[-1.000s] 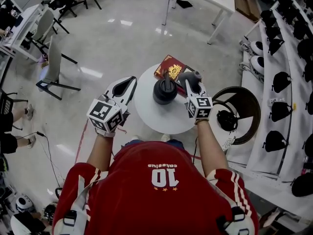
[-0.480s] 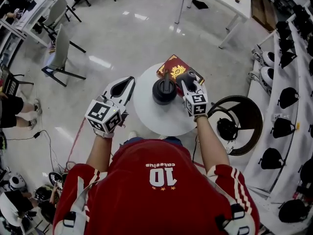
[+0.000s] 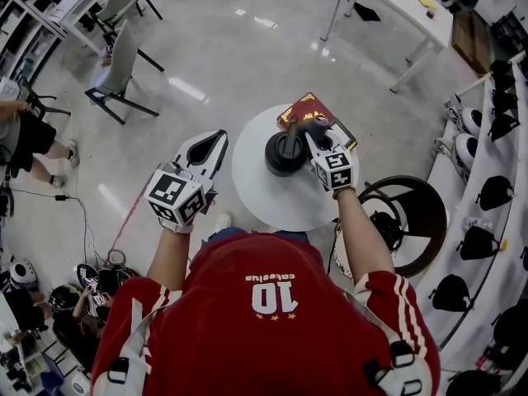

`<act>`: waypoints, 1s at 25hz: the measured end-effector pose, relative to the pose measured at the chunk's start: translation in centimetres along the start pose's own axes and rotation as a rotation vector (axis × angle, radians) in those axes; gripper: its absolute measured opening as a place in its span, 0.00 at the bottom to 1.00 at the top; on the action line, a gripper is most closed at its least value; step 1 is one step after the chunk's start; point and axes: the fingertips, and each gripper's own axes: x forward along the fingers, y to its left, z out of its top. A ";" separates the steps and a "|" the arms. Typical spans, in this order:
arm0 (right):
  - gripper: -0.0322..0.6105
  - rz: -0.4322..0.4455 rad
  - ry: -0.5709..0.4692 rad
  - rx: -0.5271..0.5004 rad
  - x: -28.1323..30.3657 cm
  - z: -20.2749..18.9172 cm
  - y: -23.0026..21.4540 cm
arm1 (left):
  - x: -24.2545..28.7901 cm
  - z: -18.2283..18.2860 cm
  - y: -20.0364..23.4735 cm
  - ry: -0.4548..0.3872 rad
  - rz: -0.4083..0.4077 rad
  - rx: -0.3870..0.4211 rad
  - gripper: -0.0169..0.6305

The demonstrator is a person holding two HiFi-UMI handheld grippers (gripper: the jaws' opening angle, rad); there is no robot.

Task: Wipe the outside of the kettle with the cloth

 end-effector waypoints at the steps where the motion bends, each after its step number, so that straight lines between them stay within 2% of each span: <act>1: 0.13 0.014 0.005 -0.009 0.1 -0.1 0.2 | 0.0 0.0 -0.1 0.001 0.004 0.000 0.04; 11: 0.12 0.096 0.105 -0.112 0.3 -3.1 0.4 | -0.2 -0.8 -1.2 0.023 0.024 0.002 0.04; 25: 0.13 0.165 0.230 -0.179 -1.9 -7.9 1.4 | 0.0 -1.0 -3.5 0.040 -0.015 0.024 0.04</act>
